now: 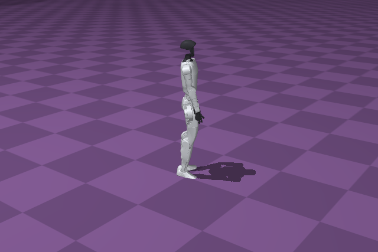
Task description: In place motions
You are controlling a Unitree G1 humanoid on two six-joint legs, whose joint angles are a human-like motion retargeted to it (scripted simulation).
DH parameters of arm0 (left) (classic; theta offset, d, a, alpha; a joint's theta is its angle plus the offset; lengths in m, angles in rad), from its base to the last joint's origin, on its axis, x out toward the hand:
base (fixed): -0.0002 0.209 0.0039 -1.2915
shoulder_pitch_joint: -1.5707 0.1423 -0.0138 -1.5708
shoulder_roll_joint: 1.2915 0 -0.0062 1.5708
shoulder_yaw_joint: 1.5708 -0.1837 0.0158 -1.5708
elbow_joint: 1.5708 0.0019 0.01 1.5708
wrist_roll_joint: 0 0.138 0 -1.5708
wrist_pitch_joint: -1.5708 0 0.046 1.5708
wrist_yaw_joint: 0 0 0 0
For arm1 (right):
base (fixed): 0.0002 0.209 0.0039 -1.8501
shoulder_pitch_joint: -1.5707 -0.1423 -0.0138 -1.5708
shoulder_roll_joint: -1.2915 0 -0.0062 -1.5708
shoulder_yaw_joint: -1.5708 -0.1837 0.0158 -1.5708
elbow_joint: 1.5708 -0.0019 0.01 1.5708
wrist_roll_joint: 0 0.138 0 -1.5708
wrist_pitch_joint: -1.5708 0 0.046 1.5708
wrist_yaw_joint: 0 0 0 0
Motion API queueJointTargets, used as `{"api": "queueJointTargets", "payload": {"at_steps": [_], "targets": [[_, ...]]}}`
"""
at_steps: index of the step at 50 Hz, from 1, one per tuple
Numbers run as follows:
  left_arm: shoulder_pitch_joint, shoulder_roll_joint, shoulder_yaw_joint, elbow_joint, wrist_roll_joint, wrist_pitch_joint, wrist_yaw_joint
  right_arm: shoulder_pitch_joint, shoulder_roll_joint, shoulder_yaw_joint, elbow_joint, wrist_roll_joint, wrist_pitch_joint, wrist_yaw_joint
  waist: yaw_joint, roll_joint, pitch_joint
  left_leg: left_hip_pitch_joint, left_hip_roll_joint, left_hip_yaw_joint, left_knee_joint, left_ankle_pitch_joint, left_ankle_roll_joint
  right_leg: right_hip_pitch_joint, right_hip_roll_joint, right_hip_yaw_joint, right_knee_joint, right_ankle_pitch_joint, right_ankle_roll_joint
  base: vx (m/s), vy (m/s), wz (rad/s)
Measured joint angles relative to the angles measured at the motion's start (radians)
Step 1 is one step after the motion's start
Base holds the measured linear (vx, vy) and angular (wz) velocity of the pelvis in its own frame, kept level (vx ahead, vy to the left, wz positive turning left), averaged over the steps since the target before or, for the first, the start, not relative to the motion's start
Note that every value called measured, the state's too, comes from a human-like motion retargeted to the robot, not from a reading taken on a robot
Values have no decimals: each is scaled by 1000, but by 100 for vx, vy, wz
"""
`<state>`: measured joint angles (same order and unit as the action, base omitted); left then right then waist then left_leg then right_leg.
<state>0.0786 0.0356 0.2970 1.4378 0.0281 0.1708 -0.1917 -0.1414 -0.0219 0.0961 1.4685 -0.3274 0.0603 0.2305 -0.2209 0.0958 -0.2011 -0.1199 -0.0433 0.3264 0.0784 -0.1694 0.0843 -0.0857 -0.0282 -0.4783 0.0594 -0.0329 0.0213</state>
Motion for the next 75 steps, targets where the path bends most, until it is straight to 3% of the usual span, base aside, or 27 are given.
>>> {"api": "queueJointTargets", "payload": {"at_steps": [5, 10, 19, 28, 31, 35, 39, 42, 46, 50, 55, 60, 64, 66, 67, 68, 70, 73, 75], "targets": [[-137, 50, -128, -100, 52, -22, -70, 15, -59, -76, 119, 85, 19, -25, 73, -60, 101, 34, -35, 47, -36, 9, 26, 22, -30, 16, -7, 18, 14, -37, 14, -18], [-130, 64, -163, -102, 91, -98, -46, 31, -40, -60, 112, 37, 49, -48, 95, -62, 71, 27, -50, 64, -52, 0, 41, -3, -33, 49, -8, 31, 24, -8, 7, -48], [-40, 36, -62, 121, 128, 4, -75, -33, 49, 69, -122, 38, 1, 67, 62, -70, 83, 41, -63, 96, -53, -5, 55, 1, -45, 74, -12, 43, 48, -10, 2, -17], [-16, 47, 11, 217, 39, 44, -39, -76, 40, 92, -258, -24, -53, 79, 56, -83, 92, 48, -61, 82, -42, -11, 75, -19, -74, 81, 90, -6, 42, -13, -2, 5], [-70, 52, 4, 157, 6, 54, -21, -69, 7, 54, -222, -77, -54, 45, 52, -69, 105, 46, -35, 71, -35, -13, 74, -64, -93, 74, 221, 34, 24, -24, -4, 10], [-151, 46, -36, -50, -20, 49, -39, -38, -48, -19, -127, -109, -30, 11, 23, -22, 141, 39, 24, 67, -35, -8, 75, -277, -86, 183, 597, 270, -4, -26, 0, 6], [-233, 98, -93, -290, -19, 37, -80, 20, -107, -86, -13, -77, 11, 21, -124, 53, 209, 28, 105, 52, -27, 26, 82, -520, -131, 178, 1073, 147, -37, -24, 1, 95], [-285, 152, -120, -459, 39, 33, -68, 80, -155, -147, 94, -26, 52, 28, -214, 82, 232, -3, 146, 45, -14, 52, 84, -713, -166, 202, 1337, 79, -27, -19, -5, 108], [-325, 205, -178, -598, 74, -1, -7, 180, -205, -226, 207, 16, 90, -13, -261, 105, 234, -19, 181, 28, -8, 70, 81, -871, -163, 217, 1494, 55, 4, -2, -8, 79], [-359, 214, -198, -635, 67, -24, 58, 276, -223, -267, 232, 52, 132, -56, -264, 96, 225, -12, 172, 14, -8, 74, 90, -919, -197, 201, 1542, 46, -8, 2, -8, 23], [-347, 158, -190, -570, 10, -24, 60, 280, -202, -270, 232, 49, 130, -39, -219, 61, 211, 15, 141, 31, -10, 70, 100, -789, -171, 218, 1426, 48, 5, 3, -5, -31], [-273, 112, -199, -447, 10, -28, 39, 193, -166, -208, 206, 52, 100, -45, -146, 39, 172, 43, 106, 108, -39, 69, 96, -580, -157, 207, 1240, 59, -28, 9, 0, -68], [-173, 54, -191, -282, 59, 16, -5, 90, -103, -101, 115, 46, 79, -90, -76, 27, 136, 57, 76, 158, -63, 63, 84, -335, -38, 258, 864, 119, 1, 10, -1, -84], [-123, 29, -174, -206, 86, 40, -38, 41, -71, -49, 64, 39, 65, -88, -68, 16, 121, 53, 49, 159, -66, 58, 82, -206, -1, 288, 606, 170, 43, 13, -3, -32], [-98, 17, -161, -165, 103, 52, -58, 15, -53, -23, 34, 36, 58, -79, -67, 6, 115, 52, 29, 156, -66, 55, 83, -135, 10, 299, 463, 158, 65, 17, -3, -8], [-79, 9, -147, -127, 118, 57, -75, -5, -36, -1, 5, 34, 53, -65, -67, -2, 114, 53, 13, 154, -66, 53, 83, -74, 24, 317, 347, 52, 74, 19, -6, -31], [-49, 1, -107, -30, 152, 59, -105, -41, 5, 43, -70, 35, 40, -16, -32, -37, 108, 68, -28, 183, -74, 46, 79, 57, -41, 113, 156, -98, 43, 22, -7, -67], [-21, 2, -63, 126, 189, 73, -87, -66, 51, 76, -173, 51, 16, 78, 1, -95, 84, 86, -92, 180, -95, 54, 70, 103, -63, 84, -4, -9, 74, 24, -3, -27], [-18, 2, -27, 230, 179, 91, -45, -97, 76, 100, -246, 59, 1, 126, 77, -100, 61, 45, -82, 226, -103, 71, 64, 76, -92, 70, -17, 8, 122, 4, -1, -40]]}}
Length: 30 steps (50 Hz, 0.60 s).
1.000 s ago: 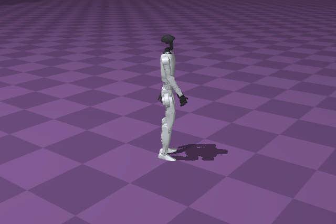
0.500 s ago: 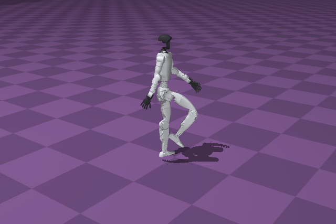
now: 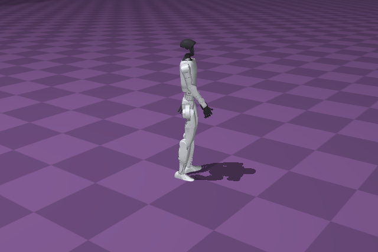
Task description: In place motions
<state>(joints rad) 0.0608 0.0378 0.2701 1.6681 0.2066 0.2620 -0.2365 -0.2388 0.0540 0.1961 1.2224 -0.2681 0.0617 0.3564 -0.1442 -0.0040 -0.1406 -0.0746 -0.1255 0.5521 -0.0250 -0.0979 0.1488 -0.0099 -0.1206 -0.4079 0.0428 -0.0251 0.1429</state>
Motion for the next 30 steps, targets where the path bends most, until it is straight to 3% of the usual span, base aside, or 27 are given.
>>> {"api": "queueJointTargets", "payload": {"at_steps": [3, 5, 8, 15, 21, 25, 30], "targets": [[38, -7, 25, -4, -85, -28, -1, -63, 8, 60, -77, -6, -21, 21, -114, -4, 27, -20, 11, -105, 30, 9, -25, -51, -19, -16, 52, -8, -37, -6, -1, 119], [68, -14, 29, -26, -145, -74, -42, -99, 15, 118, -106, -30, -31, 27, -147, 15, 54, -26, 27, -94, 25, 28, -18, -53, 2, -25, 58, -8, -49, 3, -1, -15], [48, -11, 45, -24, -132, -67, -61, -89, 18, 159, -141, -76, -36, -2, -154, 43, 81, -38, 53, -61, 23, 50, -12, -52, 34, -13, 47, 2, -58, 0, -8, -19], [-5, 35, -72, -156, -36, -34, 44, 46, -34, 80, -88, -32, -41, -38, -79, -8, 88, -82, 35, -95, 76, 93, 5, -32, 29, -13, 9, 18, -66, 9, -13, 35], [-91, 40, -147, -224, -29, -29, 168, 111, -126, 17, 115, -228, 6, -54, -43, -37, 103, -118, 17, -170, 165, 90, -4, -32, 13, -39, 6, 15, -75, -1, -8, 34], [-98, 6, -138, -235, -56, -60, 100, 171, -182, -31, 270, -372, 56, -65, -37, -7, 77, -93, 27, -144, 135, 55, -2, -38, 41, -34, 5, 14, -80, 11, -8, -20], [-73, -5, -112, -210, -54, -94, 42, 254, -234, -132, 365, -308, 107, -98, -100, 50, 17, -90, 53, -132, 77, 55, -12, -68, 72, -35, 6, 18, -82, 12, -4, -11]]}}
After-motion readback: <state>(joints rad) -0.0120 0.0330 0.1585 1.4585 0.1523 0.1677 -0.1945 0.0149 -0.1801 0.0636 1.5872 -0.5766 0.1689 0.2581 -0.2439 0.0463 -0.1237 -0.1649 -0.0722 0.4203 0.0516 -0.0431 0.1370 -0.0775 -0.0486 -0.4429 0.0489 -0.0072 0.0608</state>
